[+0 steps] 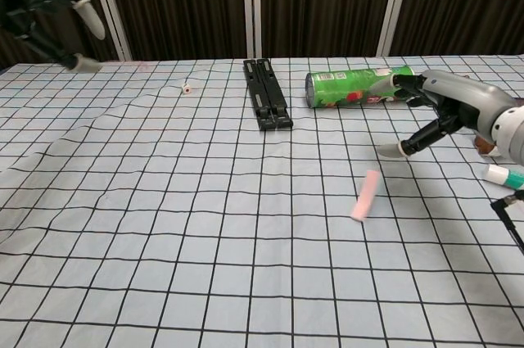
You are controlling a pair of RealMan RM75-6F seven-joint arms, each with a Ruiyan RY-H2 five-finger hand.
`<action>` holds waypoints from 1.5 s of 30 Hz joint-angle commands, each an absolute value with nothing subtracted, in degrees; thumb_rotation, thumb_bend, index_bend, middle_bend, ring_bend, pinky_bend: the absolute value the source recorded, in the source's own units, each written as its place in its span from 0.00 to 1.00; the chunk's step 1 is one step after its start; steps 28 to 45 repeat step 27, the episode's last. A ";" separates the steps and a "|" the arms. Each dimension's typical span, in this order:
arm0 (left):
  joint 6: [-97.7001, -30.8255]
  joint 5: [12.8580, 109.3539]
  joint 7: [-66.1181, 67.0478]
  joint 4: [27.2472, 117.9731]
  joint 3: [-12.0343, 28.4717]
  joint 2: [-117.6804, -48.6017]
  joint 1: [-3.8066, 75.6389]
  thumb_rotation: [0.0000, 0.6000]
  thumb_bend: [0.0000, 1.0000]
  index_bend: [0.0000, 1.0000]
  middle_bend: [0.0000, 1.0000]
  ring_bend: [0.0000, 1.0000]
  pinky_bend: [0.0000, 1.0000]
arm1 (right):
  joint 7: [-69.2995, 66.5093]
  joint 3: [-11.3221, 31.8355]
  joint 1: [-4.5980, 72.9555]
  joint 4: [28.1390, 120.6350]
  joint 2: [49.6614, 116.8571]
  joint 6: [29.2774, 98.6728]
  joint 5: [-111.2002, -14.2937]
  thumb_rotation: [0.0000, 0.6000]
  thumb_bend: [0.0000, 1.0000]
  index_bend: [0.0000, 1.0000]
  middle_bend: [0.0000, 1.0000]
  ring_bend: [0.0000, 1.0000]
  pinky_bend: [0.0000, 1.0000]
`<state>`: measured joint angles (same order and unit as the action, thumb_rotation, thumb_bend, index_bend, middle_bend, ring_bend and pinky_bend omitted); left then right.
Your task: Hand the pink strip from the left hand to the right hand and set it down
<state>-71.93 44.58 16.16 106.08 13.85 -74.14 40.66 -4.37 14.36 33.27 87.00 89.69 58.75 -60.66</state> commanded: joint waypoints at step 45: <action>-90.06 77.80 1.36 100.87 -3.56 -61.36 11.86 1.00 0.00 0.00 0.00 0.00 0.00 | -5.06 0.10 11.17 82.72 64.22 89.22 -87.14 1.00 0.00 0.02 0.00 0.00 0.00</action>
